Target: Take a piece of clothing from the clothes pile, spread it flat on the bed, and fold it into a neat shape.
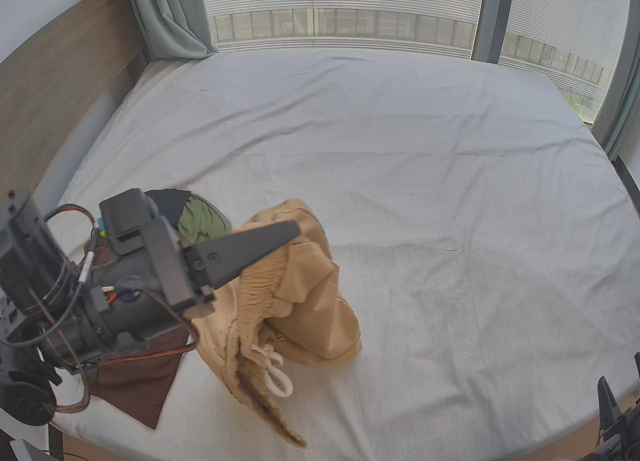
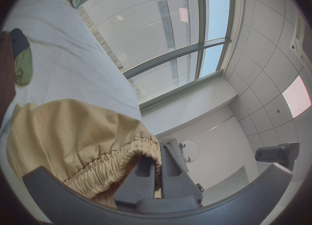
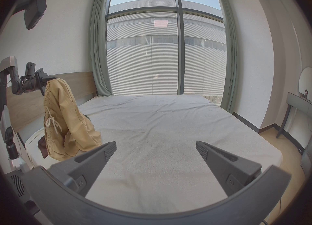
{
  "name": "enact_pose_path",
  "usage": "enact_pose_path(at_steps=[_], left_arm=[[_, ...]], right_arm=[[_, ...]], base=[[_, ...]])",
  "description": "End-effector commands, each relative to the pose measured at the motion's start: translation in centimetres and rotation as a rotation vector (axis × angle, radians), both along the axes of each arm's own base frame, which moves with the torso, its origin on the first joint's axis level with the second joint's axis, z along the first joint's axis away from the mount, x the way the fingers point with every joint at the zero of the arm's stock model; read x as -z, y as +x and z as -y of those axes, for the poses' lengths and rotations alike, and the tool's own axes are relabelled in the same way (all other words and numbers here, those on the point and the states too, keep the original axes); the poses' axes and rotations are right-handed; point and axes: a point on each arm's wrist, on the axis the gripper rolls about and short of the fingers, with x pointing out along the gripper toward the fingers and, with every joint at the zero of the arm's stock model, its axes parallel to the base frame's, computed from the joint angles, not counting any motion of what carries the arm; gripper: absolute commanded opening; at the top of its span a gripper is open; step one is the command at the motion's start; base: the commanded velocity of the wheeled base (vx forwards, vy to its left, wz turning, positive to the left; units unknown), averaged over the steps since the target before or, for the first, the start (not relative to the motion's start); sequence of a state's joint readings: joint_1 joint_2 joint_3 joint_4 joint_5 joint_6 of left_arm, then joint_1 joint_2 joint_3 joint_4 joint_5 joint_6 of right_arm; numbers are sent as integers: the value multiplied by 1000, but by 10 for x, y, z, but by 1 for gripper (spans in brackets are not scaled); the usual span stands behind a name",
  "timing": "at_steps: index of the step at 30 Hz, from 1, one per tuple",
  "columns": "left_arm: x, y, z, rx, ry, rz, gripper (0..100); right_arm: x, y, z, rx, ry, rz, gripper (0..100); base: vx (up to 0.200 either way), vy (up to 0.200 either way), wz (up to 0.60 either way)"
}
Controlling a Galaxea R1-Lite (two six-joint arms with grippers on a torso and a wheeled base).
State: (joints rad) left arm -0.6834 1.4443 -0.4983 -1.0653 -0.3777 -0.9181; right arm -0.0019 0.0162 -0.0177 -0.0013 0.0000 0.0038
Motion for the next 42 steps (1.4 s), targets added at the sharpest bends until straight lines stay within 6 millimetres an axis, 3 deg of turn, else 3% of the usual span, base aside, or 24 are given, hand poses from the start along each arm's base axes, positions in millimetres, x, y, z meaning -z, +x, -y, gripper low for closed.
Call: enact_pose_path(at_steps=[1,7,8,9,10,17,21,24,27,30,31,33,35,42], left_arm=[[15,21,45,105,29,-34,0],[4,26,83,262,-56,-11,0],[-8,27,93,293,-111,-7,0],[-8,27,93,293,-111,-7,0],[-31,25,103,335,-192,-7,0],[-89,7,114,433,-459,35,0],[-104,-1,111,460,-567,30,0],[-95,4,107,415,-545,1,0],[-74,17,80,314,-466,-52,0],[-54,23,66,251,-404,-83,0],[-28,28,54,184,-331,-111,0],[4,29,42,122,-236,-129,0],[26,31,35,96,-181,-122,0],[71,39,14,4,-78,-152,0]], right_arm=[[5,1,0,0,-1,-14,100],[5,1,0,0,-1,-14,100],[5,1,0,0,-1,-14,100],[5,1,0,0,-1,-14,100],[5,1,0,0,-1,-14,100],[5,1,0,1,-2,-14,100],[5,1,0,1,-2,-14,100],[5,1,0,1,-2,-14,100],[5,1,0,1,-2,-15,100],[5,1,0,1,-2,-15,100],[5,1,0,1,-2,-15,100],[5,1,0,1,-2,-14,100],[5,1,0,1,-2,-14,100],[5,1,0,1,-1,-14,100]], base=[[0,0,0],[0,0,0],[0,0,0],[0,0,0],[0,0,0],[0,0,0],[0,0,0],[0,0,0],[0,0,0],[0,0,0],[0,0,0],[0,0,0],[0,0,0],[0,0,0]])
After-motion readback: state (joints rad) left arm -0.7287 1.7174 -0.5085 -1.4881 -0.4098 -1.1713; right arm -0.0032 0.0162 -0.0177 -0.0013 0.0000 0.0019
